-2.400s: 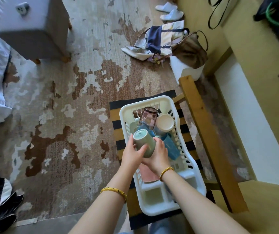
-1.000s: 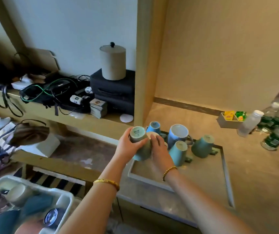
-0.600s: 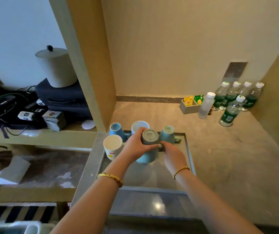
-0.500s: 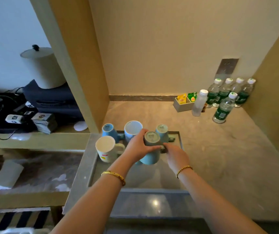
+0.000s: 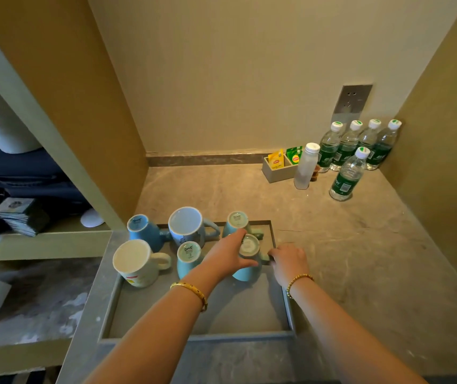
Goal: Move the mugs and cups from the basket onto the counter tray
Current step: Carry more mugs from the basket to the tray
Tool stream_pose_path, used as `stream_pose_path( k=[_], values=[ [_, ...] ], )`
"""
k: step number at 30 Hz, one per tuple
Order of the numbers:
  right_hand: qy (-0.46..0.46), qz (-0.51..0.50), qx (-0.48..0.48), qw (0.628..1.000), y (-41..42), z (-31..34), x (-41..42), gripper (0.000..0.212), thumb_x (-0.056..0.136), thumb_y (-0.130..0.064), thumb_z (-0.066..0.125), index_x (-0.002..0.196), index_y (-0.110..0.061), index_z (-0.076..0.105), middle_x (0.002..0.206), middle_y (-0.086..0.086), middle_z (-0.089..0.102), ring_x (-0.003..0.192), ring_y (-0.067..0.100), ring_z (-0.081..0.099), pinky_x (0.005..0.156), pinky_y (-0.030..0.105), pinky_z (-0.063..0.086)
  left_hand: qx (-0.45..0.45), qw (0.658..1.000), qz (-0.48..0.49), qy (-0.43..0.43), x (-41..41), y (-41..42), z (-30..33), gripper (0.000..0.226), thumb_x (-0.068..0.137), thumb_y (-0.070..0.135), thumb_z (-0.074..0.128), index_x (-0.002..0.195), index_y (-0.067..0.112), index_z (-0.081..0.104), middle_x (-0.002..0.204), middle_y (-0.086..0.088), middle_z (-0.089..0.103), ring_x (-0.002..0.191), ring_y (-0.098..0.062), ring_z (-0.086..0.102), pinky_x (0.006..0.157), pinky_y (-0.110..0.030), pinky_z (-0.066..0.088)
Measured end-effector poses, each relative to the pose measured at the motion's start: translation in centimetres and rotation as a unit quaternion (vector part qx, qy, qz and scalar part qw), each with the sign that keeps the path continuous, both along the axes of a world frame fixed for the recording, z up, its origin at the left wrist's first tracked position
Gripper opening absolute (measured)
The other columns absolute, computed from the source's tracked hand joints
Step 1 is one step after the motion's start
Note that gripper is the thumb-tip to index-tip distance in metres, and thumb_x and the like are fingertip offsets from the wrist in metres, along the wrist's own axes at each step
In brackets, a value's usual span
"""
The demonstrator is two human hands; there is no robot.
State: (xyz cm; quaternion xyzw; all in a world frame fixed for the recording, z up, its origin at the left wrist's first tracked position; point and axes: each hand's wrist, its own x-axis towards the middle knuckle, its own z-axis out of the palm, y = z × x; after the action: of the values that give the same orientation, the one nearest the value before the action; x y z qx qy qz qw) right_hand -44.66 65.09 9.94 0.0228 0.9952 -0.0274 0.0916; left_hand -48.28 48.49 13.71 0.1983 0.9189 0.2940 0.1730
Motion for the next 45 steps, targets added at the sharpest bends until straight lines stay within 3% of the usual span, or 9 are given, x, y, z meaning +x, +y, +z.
stream_pose_path(
  k=[6, 11, 18, 25, 28, 32, 37, 42, 45],
  values=[
    [-0.016, 0.012, 0.009, 1.0, 0.3, -1.0, -0.3, 0.023, 0.094, -0.023, 0.044, 0.11, -0.021, 0.06, 0.113, 0.002, 0.06, 0.111, 0.023, 0.048, 0.093, 0.036, 0.034, -0.019, 1.0, 0.013, -0.01, 0.1, 0.6, -0.9, 0.063, 0.073, 0.039, 0.075, 0.121, 0.015, 0.041, 0.118, -0.006, 0.059, 0.106, -0.024, 0.057, 0.087, -0.036, 0.048],
    [-0.018, 0.023, 0.015, 0.999, 0.1, -1.4, -0.6, 0.024, 0.095, -0.025, 0.044, 0.113, -0.021, 0.06, 0.115, 0.002, 0.061, 0.113, 0.024, 0.047, 0.094, 0.036, 0.034, -0.031, 0.999, 0.024, -0.011, 0.2, 0.1, -1.4, 0.067, 0.074, 0.04, 0.074, 0.126, 0.016, 0.04, 0.124, -0.006, 0.057, 0.111, -0.023, 0.055, 0.087, -0.031, 0.044],
    [-0.036, 0.031, 0.007, 0.999, -0.6, -2.2, -0.4, 0.024, 0.096, -0.027, 0.044, 0.112, -0.018, 0.06, 0.114, 0.004, 0.062, 0.113, 0.024, 0.046, 0.094, 0.036, 0.034, -0.068, 0.998, 0.011, 0.005, 0.5, -0.7, -1.6, 0.074, 0.076, 0.041, 0.072, 0.136, 0.019, 0.034, 0.132, -0.006, 0.052, 0.118, -0.022, 0.051, 0.095, -0.034, 0.045],
    [-0.018, 0.005, -0.005, 1.0, -1.0, -2.5, 0.2, 0.027, 0.095, -0.024, 0.044, 0.12, -0.018, 0.055, 0.12, 0.004, 0.057, 0.115, 0.024, 0.044, 0.096, 0.035, 0.035, -0.086, 0.996, 0.012, -0.02, 1.1, -0.5, -1.6, 0.081, 0.082, 0.037, 0.067, 0.144, 0.017, 0.018, 0.136, -0.014, 0.047, 0.122, -0.029, 0.047, 0.099, -0.039, 0.042],
    [-0.004, -0.034, -0.053, 0.998, -1.7, -2.7, 0.6, 0.035, 0.093, -0.019, 0.046, 0.128, -0.021, 0.049, 0.129, 0.002, 0.05, 0.122, 0.023, 0.039, 0.102, 0.034, 0.031, -0.1, 0.995, 0.005, -0.015, 1.3, -0.9, -1.5, 0.087, 0.083, 0.038, 0.066, 0.147, 0.016, 0.013, 0.143, -0.014, 0.039, 0.129, -0.029, 0.04, 0.104, -0.039, 0.038],
    [0.071, -0.142, -0.179, 0.971, -3.4, -1.9, 1.0, 0.044, 0.089, -0.008, 0.048, 0.131, -0.018, 0.046, 0.135, 0.002, 0.046, 0.129, 0.023, 0.033, 0.109, 0.036, 0.024, -0.049, 0.998, 0.033, 0.012, 1.7, -2.0, -0.9, 0.073, 0.085, 0.041, 0.061, 0.144, 0.017, 0.026, 0.144, -0.009, 0.039, 0.132, -0.024, 0.037, 0.107, -0.036, 0.034],
    [0.237, -0.2, -0.302, 0.902, -7.4, 1.5, 0.6, 0.036, 0.083, 0.008, 0.044, 0.113, -0.005, 0.059, 0.115, 0.015, 0.058, 0.113, 0.031, 0.043, 0.096, 0.036, 0.033, 0.05, 0.99, 0.108, 0.072, 2.3, -4.6, 1.6, 0.036, 0.093, 0.028, 0.052, 0.126, 0.015, 0.051, 0.129, -0.004, 0.053, 0.119, -0.018, 0.05, 0.098, -0.029, 0.038],
    [0.284, -0.154, -0.333, 0.886, -14.6, 4.8, -0.3, 0.028, 0.084, 0.004, 0.046, 0.108, -0.003, 0.061, 0.109, 0.016, 0.058, 0.108, 0.032, 0.046, 0.092, 0.036, 0.033, 0.172, 0.949, 0.238, 0.117, 3.6, -9.1, 4.7, 0.024, 0.092, 0.016, 0.05, 0.115, 0.014, 0.058, 0.119, -0.005, 0.054, 0.102, -0.018, 0.058, 0.088, -0.026, 0.044],
    [0.302, -0.069, -0.327, 0.893, -20.2, 5.6, 0.1, 0.021, 0.084, 0.004, 0.052, 0.101, 0.002, 0.063, 0.103, 0.023, 0.062, 0.101, 0.04, 0.053, 0.089, 0.038, 0.032, 0.176, 0.926, 0.306, 0.132, 4.7, -14.0, 5.6, 0.025, 0.091, 0.012, 0.049, 0.113, 0.011, 0.06, 0.115, -0.008, 0.058, 0.1, -0.022, 0.058, 0.087, -0.027, 0.044]
  ],
)
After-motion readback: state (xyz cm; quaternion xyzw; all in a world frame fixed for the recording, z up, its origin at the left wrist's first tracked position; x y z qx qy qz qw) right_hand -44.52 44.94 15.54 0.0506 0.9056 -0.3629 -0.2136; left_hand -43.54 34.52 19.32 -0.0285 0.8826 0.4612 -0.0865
